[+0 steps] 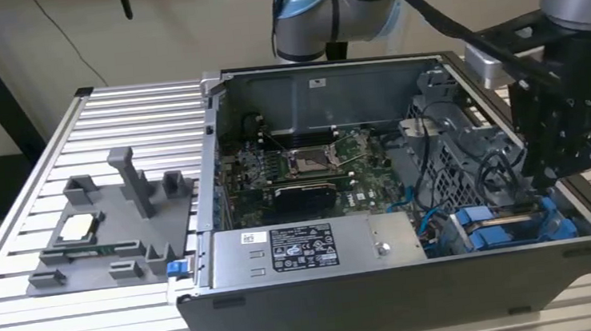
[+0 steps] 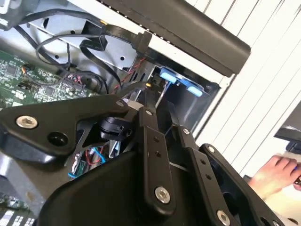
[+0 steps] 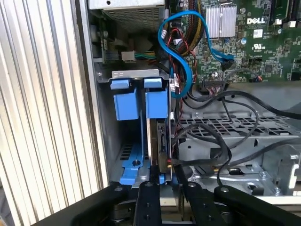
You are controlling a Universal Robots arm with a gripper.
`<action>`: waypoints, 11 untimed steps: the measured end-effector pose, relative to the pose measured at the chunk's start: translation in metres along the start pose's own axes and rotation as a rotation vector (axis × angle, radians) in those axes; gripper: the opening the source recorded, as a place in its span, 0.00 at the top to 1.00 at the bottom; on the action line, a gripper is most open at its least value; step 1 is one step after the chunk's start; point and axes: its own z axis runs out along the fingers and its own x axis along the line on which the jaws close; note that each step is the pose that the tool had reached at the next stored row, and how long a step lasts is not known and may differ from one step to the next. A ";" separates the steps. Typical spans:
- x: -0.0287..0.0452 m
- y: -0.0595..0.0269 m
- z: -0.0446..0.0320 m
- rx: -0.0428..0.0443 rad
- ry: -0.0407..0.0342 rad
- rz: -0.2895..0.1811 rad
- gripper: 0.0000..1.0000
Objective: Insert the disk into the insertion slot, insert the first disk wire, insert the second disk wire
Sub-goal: 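Insert the first disk wire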
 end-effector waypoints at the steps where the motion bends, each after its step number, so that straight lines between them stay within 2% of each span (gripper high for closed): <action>1: 0.0002 -0.0008 -0.0038 0.0000 0.0003 0.000 0.74; 9: 0.0001 -0.0010 -0.0044 0.0000 0.0001 0.000 0.74; 11: -0.0003 -0.0026 -0.0042 -0.0048 0.0005 0.000 0.74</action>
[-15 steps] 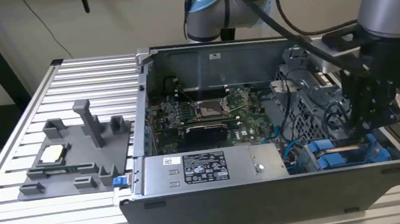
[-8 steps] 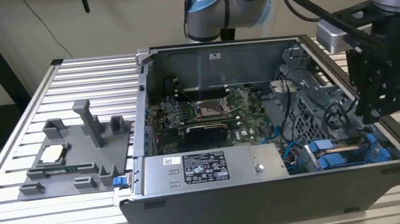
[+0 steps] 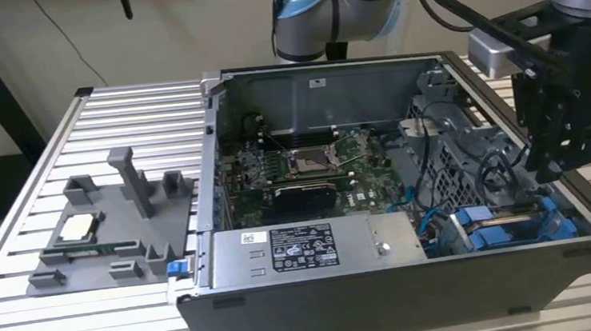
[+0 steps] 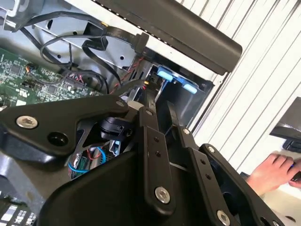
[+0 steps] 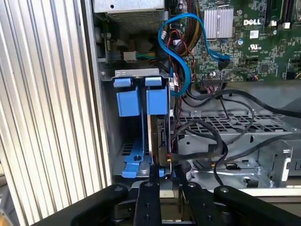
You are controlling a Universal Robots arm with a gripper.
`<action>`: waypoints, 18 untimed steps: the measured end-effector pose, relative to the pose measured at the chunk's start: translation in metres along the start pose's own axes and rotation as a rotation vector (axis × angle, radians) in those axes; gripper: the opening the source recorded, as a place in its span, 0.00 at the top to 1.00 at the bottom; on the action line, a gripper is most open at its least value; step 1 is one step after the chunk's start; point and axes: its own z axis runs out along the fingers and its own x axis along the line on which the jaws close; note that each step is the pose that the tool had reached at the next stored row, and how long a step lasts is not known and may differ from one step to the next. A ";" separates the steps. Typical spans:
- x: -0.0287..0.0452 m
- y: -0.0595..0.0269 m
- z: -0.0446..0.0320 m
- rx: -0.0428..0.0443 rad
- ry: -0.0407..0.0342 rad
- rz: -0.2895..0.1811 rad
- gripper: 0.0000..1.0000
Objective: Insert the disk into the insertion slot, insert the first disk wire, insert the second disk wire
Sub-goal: 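Insert the first disk wire, then insert the second disk wire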
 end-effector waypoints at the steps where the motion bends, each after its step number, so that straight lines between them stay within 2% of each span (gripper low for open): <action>1: -0.0004 -0.0013 -0.0001 -0.0053 0.0004 0.000 0.74; 5: -0.0030 -0.0062 -0.0001 -0.0308 0.0015 -0.001 0.74; 7: -0.0051 -0.0078 -0.0002 -0.0395 0.0021 -0.002 0.74; 12: -0.0116 -0.0119 -0.0009 -0.0504 0.0025 -0.002 0.74; 18: -0.0220 -0.0173 -0.0012 -0.0550 0.0000 -0.002 0.74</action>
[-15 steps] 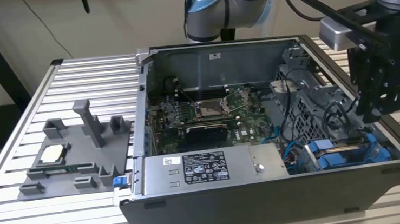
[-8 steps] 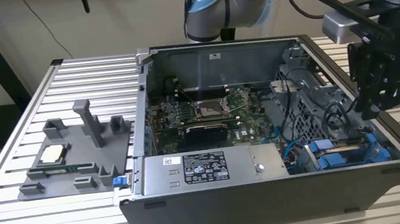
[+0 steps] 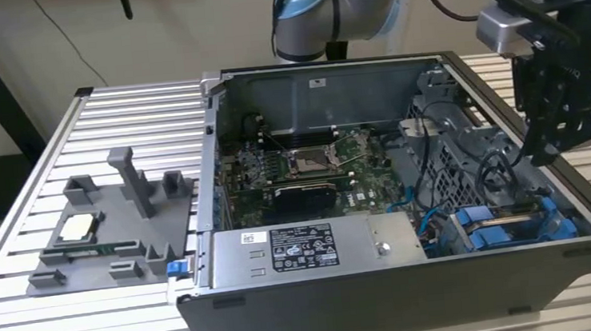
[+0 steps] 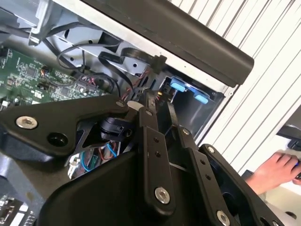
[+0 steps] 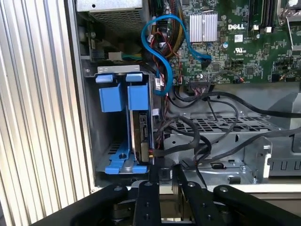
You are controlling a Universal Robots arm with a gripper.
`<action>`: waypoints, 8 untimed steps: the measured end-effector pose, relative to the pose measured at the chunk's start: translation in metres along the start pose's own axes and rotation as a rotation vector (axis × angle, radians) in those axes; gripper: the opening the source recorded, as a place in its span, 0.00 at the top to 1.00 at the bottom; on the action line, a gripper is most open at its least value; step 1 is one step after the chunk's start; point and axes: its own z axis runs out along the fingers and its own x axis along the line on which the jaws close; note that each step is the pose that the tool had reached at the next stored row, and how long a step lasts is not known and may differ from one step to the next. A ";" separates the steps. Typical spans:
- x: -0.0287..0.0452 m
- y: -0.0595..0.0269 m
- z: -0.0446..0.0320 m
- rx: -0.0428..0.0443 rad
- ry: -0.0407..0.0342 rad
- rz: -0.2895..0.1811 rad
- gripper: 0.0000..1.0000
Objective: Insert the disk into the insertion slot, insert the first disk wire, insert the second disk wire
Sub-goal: 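Insert the second disk wire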
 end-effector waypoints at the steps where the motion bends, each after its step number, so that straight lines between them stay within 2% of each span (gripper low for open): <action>1: -0.0005 -0.0023 0.0003 -0.0020 -0.0001 0.000 0.74; 3: -0.0014 -0.0067 0.0007 -0.0161 0.0005 -0.001 0.74; 5: -0.0021 -0.0098 0.0003 -0.0345 0.0017 -0.001 0.74; 8: -0.0036 -0.0145 -0.0011 -0.0534 0.0023 -0.002 0.74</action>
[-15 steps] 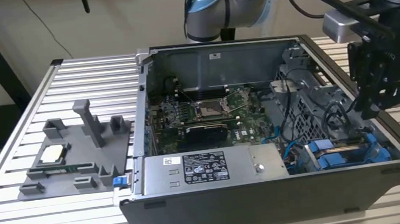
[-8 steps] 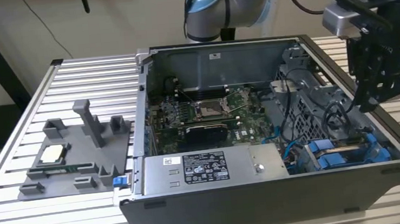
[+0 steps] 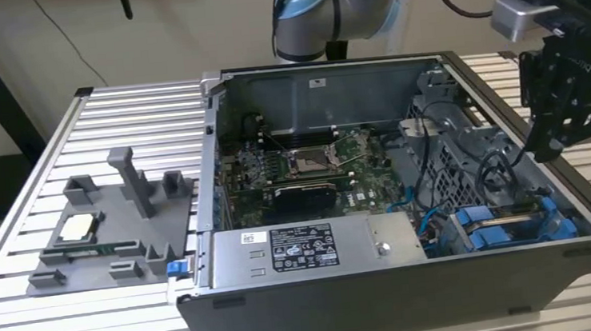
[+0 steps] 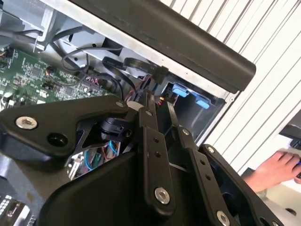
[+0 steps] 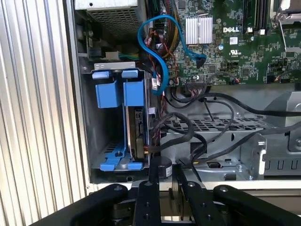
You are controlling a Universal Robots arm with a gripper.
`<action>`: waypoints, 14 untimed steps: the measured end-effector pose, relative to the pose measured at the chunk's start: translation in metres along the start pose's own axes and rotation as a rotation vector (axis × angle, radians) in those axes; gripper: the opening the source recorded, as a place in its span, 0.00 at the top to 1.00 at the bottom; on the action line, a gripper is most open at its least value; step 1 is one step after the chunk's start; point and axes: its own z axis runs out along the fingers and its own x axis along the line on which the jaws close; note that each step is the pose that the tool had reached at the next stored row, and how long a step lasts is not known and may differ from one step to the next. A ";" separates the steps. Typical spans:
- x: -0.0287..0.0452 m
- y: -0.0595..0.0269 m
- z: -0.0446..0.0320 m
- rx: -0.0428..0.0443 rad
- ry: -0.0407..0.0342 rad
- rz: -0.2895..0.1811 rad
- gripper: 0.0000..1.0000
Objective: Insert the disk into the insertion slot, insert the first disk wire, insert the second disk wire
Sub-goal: 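Insert the second disk wire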
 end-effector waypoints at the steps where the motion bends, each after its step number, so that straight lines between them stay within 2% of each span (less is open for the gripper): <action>1: -0.0005 -0.0017 -0.0006 -0.0058 0.0003 0.000 0.74; 5: -0.0023 -0.0091 -0.0029 -0.0309 0.0019 -0.001 0.74; 9: -0.0056 -0.0143 -0.0034 -0.0496 0.0009 -0.002 0.74; 10: -0.0060 -0.0158 -0.0033 -0.0547 -0.0014 -0.002 0.74; 14: -0.0073 -0.0235 -0.0025 -0.0752 -0.0190 -0.001 0.74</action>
